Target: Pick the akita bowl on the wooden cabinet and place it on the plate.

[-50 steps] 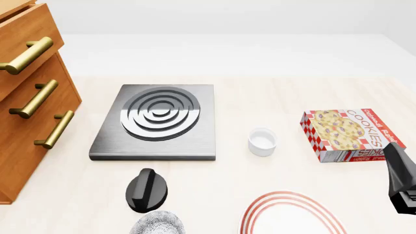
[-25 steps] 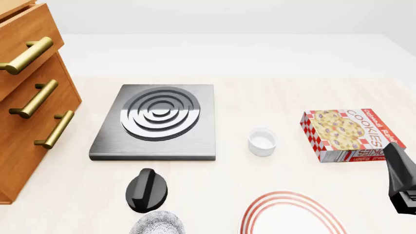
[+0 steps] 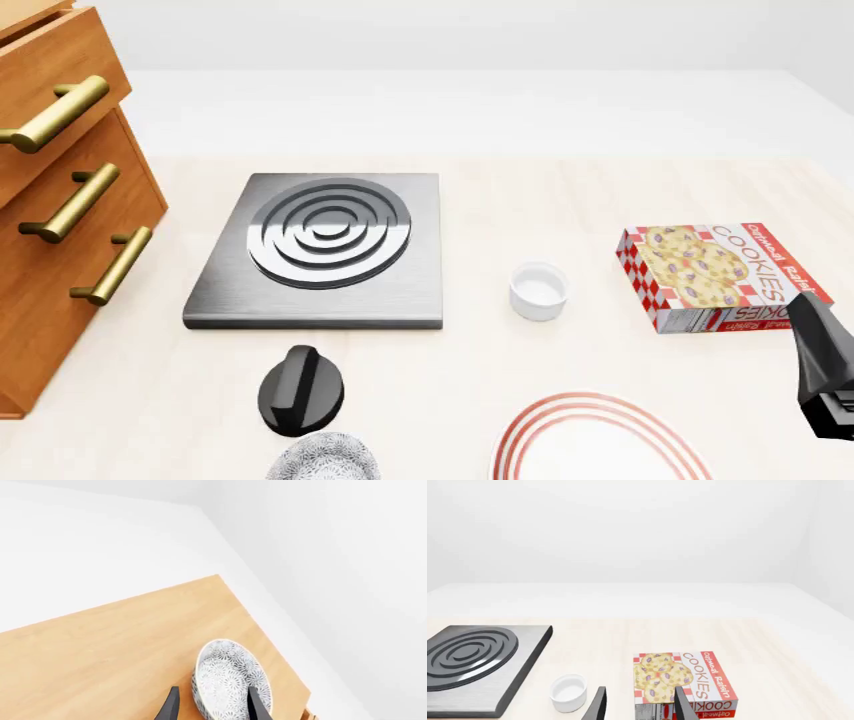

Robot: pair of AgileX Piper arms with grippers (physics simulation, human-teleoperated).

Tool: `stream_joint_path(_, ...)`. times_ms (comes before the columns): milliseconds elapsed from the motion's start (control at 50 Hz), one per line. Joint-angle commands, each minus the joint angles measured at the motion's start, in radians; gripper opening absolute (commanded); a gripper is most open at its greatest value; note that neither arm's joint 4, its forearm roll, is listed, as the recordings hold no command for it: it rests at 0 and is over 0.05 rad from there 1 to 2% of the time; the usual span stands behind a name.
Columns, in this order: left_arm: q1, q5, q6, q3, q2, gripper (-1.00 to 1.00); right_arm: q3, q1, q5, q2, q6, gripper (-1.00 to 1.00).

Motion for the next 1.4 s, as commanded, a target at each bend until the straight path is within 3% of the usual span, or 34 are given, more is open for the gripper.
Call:
stream_joint_path(20,-0.003,-0.011,0.004,0.003,0.012,1.00,0.000,0.000,0.000,0.000,0.000,1.00)
stream_joint_path(140,0.000,-0.063,-0.010,0.036,-0.024,1.00,0.000,0.000,0.000,0.000,0.000,1.00)
stream_joint_path(160,-0.002,-0.110,-0.010,0.062,-0.068,-1.00,0.000,0.000,0.000,0.000,0.000,1.00)
stream_joint_path(220,-0.008,-0.120,0.011,0.069,-0.106,-1.00,0.000,0.000,0.000,0.000,0.000,1.00)
stream_joint_path(320,-0.041,-0.160,-0.017,0.113,-0.170,-1.00,0.000,0.000,0.000,0.000,0.000,1.00)
stream_joint_path(420,-0.061,-0.159,-0.097,0.133,-0.211,-1.00,0.000,0.000,0.000,0.000,0.000,1.00)
stream_joint_path(720,-0.150,-0.073,-0.212,0.114,-0.323,-1.00,0.000,0.000,0.000,0.000,0.000,1.00)
stream_joint_path(1060,-0.229,-0.002,-0.236,0.077,-0.389,-1.00,0.000,0.000,0.000,0.000,0.000,1.00)
stream_joint_path(1400,-0.373,0.080,-0.244,0.008,-0.433,-1.00,0.000,0.000,0.000,0.000,0.000,1.00)
